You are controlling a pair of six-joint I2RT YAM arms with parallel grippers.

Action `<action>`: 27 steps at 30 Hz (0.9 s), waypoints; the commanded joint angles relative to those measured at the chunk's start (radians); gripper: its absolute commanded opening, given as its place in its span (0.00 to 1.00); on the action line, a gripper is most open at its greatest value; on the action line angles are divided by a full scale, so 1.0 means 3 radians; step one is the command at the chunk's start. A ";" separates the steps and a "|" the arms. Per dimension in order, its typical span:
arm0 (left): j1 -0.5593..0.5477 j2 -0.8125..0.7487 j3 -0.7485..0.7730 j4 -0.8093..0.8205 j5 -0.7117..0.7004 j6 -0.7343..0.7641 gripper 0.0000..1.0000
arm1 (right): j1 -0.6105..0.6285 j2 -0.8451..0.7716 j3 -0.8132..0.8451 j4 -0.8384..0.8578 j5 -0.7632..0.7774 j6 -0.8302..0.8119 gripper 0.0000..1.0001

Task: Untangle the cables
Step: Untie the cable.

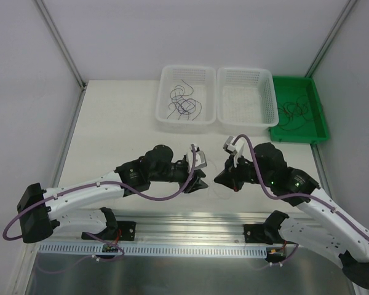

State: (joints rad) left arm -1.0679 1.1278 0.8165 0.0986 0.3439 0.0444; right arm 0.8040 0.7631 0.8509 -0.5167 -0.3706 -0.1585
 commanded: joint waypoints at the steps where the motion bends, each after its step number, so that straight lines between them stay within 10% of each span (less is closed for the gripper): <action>1: -0.0025 -0.0027 0.0183 -0.0073 0.0224 0.0184 0.41 | 0.0020 -0.0115 0.0140 -0.0006 -0.0125 -0.0202 0.01; 27: -0.0025 0.0316 0.0413 -0.0114 0.0556 0.0374 0.25 | 0.0138 -0.0243 0.0099 -0.0001 -0.0007 -0.0341 0.01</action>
State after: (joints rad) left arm -1.0679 1.2106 0.9001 0.0544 0.4717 0.1570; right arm 0.8371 0.7059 0.8509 -0.5301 -0.3779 -0.2409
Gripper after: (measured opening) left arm 0.254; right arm 0.012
